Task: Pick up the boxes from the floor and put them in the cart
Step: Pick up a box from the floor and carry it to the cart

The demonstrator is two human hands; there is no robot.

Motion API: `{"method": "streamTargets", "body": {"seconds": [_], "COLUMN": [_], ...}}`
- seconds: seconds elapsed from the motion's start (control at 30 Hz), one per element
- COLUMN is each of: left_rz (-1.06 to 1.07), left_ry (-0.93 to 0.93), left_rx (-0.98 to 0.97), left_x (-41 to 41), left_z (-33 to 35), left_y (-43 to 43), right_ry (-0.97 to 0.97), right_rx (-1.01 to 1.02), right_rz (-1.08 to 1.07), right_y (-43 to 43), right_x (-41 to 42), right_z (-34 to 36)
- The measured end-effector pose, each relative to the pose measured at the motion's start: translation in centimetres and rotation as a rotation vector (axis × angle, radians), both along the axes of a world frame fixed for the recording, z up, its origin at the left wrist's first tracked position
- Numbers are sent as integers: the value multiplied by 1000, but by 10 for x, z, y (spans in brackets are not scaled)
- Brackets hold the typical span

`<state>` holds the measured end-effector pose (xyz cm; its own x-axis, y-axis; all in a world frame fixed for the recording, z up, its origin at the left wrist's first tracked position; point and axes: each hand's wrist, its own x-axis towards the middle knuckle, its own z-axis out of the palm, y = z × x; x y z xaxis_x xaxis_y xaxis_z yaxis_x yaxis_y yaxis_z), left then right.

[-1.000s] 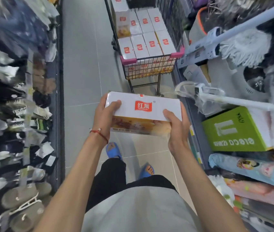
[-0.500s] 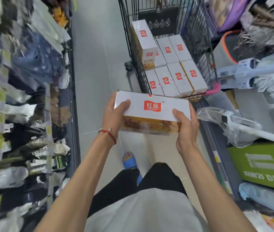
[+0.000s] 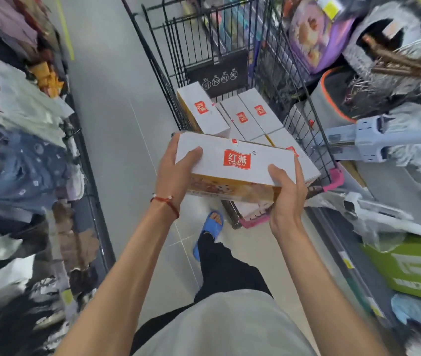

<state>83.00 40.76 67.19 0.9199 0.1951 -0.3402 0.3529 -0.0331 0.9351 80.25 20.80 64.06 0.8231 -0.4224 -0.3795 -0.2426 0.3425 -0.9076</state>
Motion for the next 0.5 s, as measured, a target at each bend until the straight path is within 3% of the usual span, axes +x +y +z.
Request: {"method": "streamTargets", "body": {"seconds": [0.5], "left_rz": [-281], "left_ry": [55], "left_rx": [12], "left_x": [242], "left_z": [1], "left_y": [-18], "right_ry": [82], "right_rx": [25], "right_rz": [-253], "right_y": [8], "right_x": [158], "right_z": [-13]}}
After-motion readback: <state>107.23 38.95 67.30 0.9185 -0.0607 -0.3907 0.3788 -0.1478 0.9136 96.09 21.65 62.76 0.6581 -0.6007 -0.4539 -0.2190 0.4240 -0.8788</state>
